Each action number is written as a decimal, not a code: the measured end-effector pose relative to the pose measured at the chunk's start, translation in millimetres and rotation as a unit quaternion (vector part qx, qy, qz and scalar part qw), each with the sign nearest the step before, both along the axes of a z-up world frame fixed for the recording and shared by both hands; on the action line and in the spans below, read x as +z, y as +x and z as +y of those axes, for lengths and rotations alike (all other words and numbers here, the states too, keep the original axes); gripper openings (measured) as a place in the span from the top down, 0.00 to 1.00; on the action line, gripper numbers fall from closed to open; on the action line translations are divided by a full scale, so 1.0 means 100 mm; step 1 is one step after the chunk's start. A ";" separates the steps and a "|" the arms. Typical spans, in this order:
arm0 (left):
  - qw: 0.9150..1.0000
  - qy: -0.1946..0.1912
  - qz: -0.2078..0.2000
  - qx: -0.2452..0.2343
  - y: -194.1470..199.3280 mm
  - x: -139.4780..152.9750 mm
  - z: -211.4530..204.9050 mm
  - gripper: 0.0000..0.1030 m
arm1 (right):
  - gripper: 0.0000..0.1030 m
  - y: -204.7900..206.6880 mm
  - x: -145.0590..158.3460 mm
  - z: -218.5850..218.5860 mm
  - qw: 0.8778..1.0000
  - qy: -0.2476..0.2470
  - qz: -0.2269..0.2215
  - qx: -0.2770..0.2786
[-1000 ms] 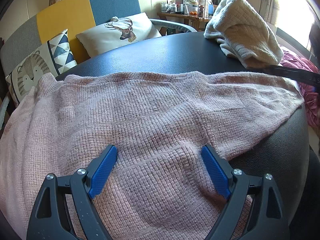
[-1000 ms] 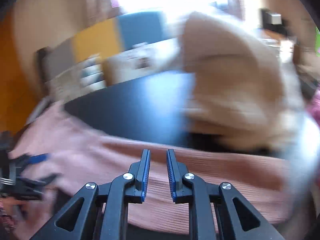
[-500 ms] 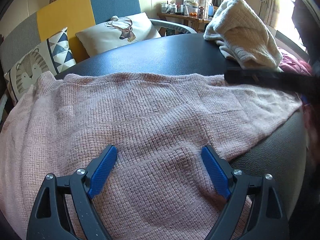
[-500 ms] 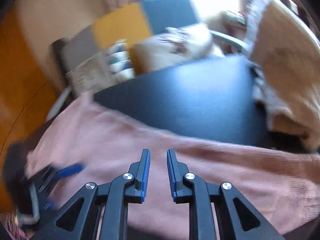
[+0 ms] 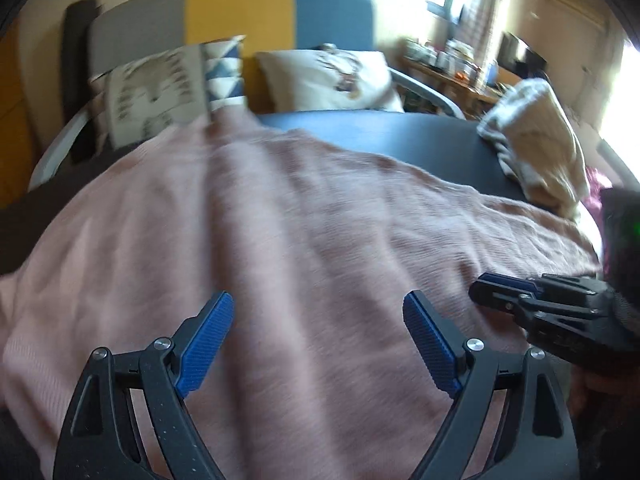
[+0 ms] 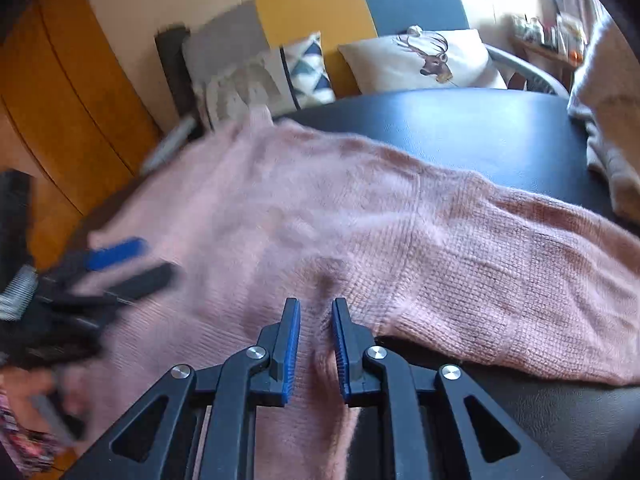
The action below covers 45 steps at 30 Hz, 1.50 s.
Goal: Fold clothes
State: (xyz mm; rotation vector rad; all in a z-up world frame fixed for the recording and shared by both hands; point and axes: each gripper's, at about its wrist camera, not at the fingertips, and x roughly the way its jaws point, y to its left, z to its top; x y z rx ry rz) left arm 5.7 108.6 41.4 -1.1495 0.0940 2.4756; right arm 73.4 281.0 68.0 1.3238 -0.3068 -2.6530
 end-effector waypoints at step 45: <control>0.805 0.158 -0.078 0.567 0.77 -0.34 -5.30 0.13 | 0.83 -0.30 0.52 -2.67 0.956 0.018 0.085 0.281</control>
